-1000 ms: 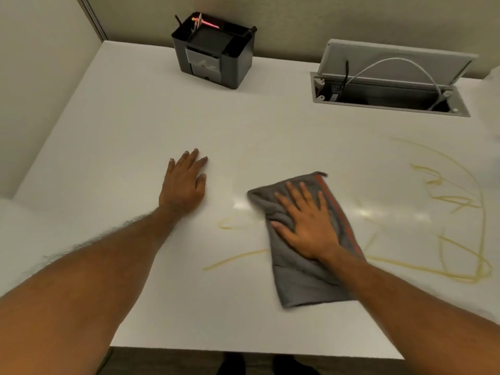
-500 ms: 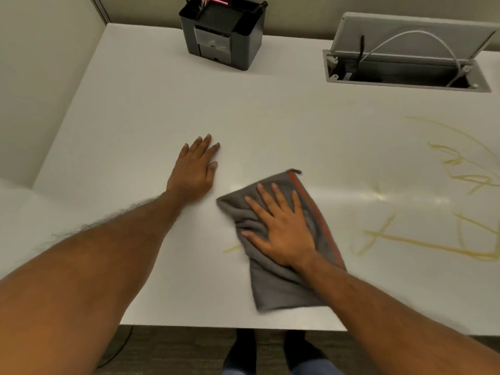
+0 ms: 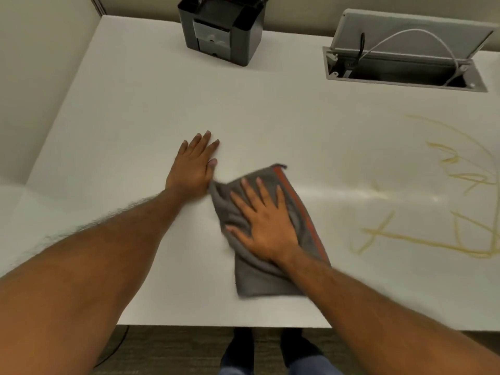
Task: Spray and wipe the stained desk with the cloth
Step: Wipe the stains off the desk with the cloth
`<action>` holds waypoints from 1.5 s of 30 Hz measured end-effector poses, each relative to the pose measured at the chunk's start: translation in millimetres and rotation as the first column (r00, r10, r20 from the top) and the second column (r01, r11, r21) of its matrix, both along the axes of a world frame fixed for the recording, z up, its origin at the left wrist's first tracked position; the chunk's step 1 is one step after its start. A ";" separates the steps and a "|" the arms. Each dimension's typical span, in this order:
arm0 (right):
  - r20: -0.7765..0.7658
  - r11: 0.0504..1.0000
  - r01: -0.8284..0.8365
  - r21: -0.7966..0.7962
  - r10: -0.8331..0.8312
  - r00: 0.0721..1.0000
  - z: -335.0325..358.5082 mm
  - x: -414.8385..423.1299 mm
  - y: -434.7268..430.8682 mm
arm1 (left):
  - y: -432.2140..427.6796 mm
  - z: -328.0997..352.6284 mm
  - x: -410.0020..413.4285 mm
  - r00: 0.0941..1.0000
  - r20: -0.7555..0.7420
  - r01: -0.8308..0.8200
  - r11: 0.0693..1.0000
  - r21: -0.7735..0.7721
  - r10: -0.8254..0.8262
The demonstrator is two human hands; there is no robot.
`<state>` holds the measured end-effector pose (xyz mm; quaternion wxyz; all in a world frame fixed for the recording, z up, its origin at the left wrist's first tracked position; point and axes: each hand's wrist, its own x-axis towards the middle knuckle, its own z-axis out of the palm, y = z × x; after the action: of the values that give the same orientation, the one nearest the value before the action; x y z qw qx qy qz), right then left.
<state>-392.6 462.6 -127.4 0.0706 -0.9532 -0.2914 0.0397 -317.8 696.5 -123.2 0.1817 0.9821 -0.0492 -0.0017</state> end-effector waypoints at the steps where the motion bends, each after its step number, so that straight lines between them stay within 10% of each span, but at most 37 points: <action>1: 0.008 1.000 0.005 0.006 -0.005 1.000 -1.6 -7.2 -21.4 | -0.4 -0.7 0.1 1.000 0.009 -0.007 1.000 0.002 0.007; 10: -0.069 0.925 0.369 -0.086 -0.375 0.924 11.7 109.2 -42.8 | -2.5 -6.7 0.3 0.997 0.065 -0.034 0.999 0.006 0.033; 19: 0.006 0.999 -0.007 0.031 0.007 1.000 0.2 -2.9 -12.0 | 0.1 -2.1 -0.7 0.999 0.030 -0.016 1.000 0.007 0.016; 29: -0.045 0.965 0.248 -0.081 -0.252 0.967 6.8 65.7 6.0 | -2.1 -1.3 -1.8 0.998 0.052 -0.037 0.999 0.019 0.036; 37: 0.030 0.990 -0.137 0.018 0.137 0.990 -2.6 -29.9 -20.5 | -1.8 -0.4 -0.7 0.999 0.025 -0.023 1.000 0.020 0.023; 45: -0.068 0.957 0.278 -0.084 -0.284 0.956 7.9 62.9 -37.6 | -3.2 -3.0 -1.7 0.998 0.040 -0.039 0.999 0.029 0.038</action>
<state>-329.7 425.0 -119.5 0.0519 -0.9845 -0.1484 0.0775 -319.5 693.4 -126.1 0.1659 0.9854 -0.0337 0.0203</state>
